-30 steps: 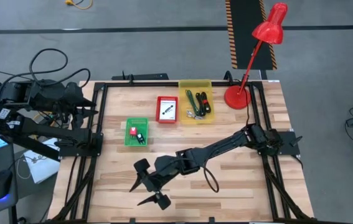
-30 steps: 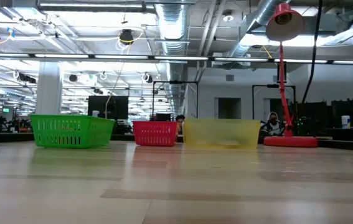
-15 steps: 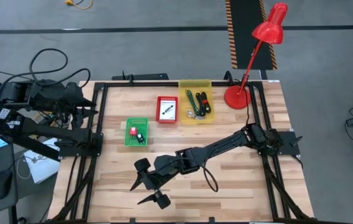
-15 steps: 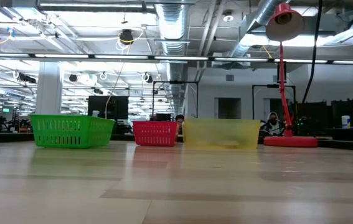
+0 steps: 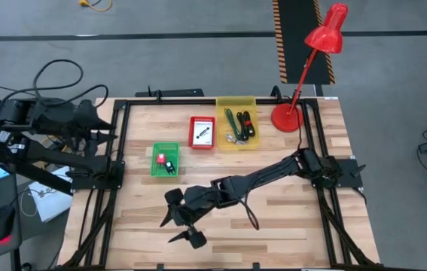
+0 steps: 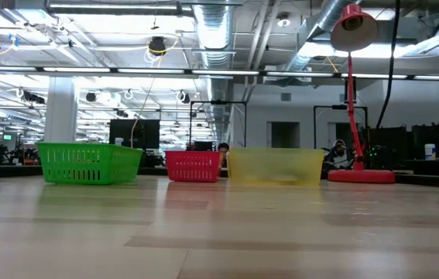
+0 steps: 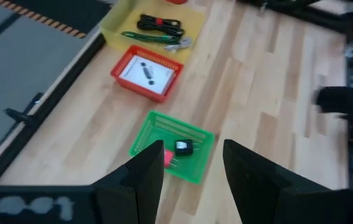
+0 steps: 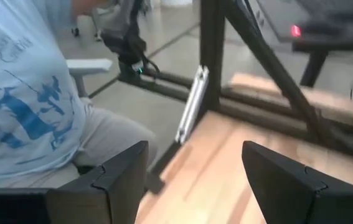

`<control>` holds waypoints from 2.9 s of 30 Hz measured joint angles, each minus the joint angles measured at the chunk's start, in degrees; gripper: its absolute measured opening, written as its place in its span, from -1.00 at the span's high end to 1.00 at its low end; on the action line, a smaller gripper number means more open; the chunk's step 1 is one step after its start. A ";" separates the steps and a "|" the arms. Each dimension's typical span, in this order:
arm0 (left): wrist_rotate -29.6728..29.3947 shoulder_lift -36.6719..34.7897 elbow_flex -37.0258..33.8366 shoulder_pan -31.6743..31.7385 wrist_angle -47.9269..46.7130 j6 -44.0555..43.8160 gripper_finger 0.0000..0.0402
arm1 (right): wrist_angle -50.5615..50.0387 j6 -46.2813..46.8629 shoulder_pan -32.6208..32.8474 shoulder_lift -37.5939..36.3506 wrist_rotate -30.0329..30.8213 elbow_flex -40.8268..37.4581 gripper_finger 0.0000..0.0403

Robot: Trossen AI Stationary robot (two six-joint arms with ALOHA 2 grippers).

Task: Pick and place items into bin
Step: Return to Home Position

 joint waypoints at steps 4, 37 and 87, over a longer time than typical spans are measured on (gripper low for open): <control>1.11 -4.10 0.00 0.78 0.00 0.00 0.24 | -3.57 2.71 -1.43 0.00 0.00 0.23 -0.27; 0.70 -44.29 -47.54 15.36 -3.76 0.58 0.24 | -34.17 -8.34 -11.41 -25.41 -24.54 -0.22 -0.27; -1.47 -44.39 -48.41 19.33 -2.97 1.95 0.23 | 93.88 20.76 -25.09 -68.39 -47.54 -111.82 -0.27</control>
